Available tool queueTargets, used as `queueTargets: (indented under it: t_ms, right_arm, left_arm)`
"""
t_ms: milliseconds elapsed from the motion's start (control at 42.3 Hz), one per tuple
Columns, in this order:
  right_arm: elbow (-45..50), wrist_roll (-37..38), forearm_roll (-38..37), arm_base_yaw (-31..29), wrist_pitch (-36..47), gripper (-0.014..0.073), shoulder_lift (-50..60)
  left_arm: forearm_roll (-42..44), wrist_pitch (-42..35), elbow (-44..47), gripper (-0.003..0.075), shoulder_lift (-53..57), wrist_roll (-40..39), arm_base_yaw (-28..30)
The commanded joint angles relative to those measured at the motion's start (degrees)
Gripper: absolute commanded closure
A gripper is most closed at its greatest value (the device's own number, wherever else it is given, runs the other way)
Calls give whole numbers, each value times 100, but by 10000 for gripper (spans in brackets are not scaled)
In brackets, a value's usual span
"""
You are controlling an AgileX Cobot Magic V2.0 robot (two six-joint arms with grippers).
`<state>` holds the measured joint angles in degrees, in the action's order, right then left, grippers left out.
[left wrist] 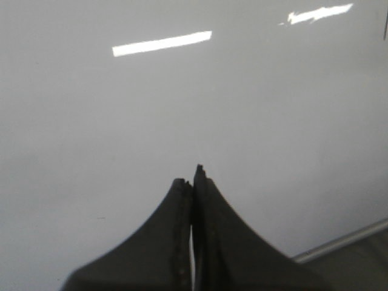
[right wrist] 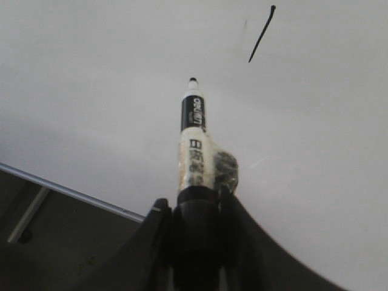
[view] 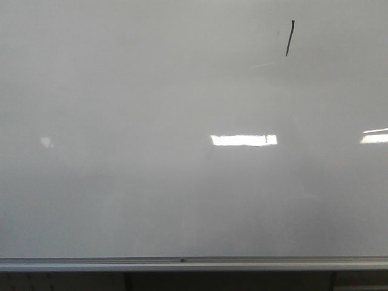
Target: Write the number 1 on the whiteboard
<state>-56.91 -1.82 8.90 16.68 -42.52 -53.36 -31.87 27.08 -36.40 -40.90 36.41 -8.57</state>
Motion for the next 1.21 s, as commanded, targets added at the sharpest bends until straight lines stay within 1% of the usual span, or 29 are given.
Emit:
queueTargets:
  t_ms: [0,95,165,236,284,402,426,473,496,520,686,827,1017,1182]
  right_arm:
    - [-210,-343,158,24,116,654,85]
    - [-222,-827,407,24,-182,654,85]
    - [-222,-1319,734,24,-393,654,74]
    - [-222,-1822,1112,24,-647,654,30]
    - [-222,-2205,1427,24,-887,654,-22]
    - [-261,-3114,2225,28,-1563,654,-231]
    - [-289,-3217,2285,37,-1701,654,-281]
    - [-368,-3372,2472,74,-2014,654,-407]
    - [-424,-3407,2513,99,-2173,654,-483]
    - [-482,-3418,2526,142,-2274,654,-541]
    - [-832,-3418,2530,492,-2830,654,-1003]
    - [-1019,-3418,2530,884,-2853,654,-1240]
    - [-1018,-3418,2525,1245,-2623,654,-1297]
    - [-1018,-3424,2616,1280,-2547,654,-1297]
  left_arm:
    - [-118,210,-497,740,-215,162,8]
    - [-156,843,-843,740,-549,458,-74]
    - [-283,1142,-1088,731,-772,765,-209]
    - [-326,1289,-1273,679,-989,957,-424]
    - [-326,1333,-1379,613,-1142,1110,-656]
    - [-326,1430,-1589,364,-1442,1544,-1240]
    - [-326,1446,-1617,309,-1510,1634,-1390]
    - [-326,1446,-1653,231,-1621,1718,-1659]
    - [-326,1456,-1670,202,-1685,1731,-1817]
    - [-326,1472,-1696,188,-1739,1731,-1937]
    - [-316,1896,-1850,187,-2154,1731,-2836]
    - [-316,1896,-1953,187,-2405,1731,-3344]
    - [-316,1850,-2120,187,-2560,1731,-3637]
    - [-338,1811,-2168,187,-2647,1731,-3684]
